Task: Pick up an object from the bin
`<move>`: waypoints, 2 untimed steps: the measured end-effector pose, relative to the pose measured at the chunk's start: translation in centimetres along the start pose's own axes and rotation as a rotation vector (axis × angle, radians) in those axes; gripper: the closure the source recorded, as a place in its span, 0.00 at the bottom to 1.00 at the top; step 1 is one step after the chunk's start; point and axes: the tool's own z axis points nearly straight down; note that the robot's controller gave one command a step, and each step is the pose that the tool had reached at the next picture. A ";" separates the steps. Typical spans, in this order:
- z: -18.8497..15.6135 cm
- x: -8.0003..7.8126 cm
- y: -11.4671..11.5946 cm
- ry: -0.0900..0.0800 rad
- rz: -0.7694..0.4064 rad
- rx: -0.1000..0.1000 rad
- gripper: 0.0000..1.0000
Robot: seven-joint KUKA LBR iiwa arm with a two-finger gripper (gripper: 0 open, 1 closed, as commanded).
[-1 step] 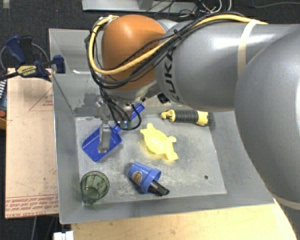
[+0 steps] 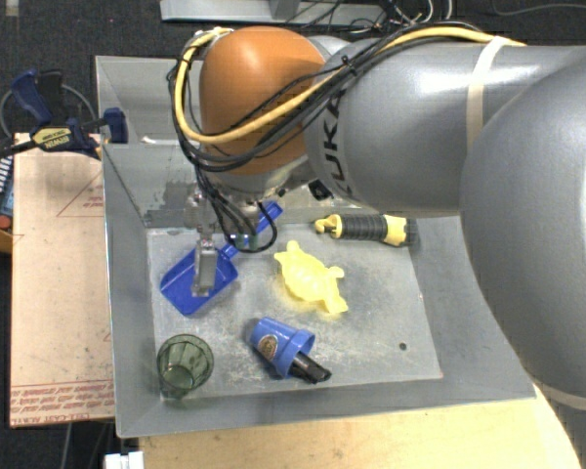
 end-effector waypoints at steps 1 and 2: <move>1.5 1.4 0.5 0.004 -0.258 -0.001 0.00; 1.2 0.3 -8.2 -0.001 -0.193 0.001 0.00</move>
Offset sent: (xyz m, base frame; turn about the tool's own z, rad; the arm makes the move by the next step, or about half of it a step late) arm -0.0044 -0.0776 -0.0116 -0.2023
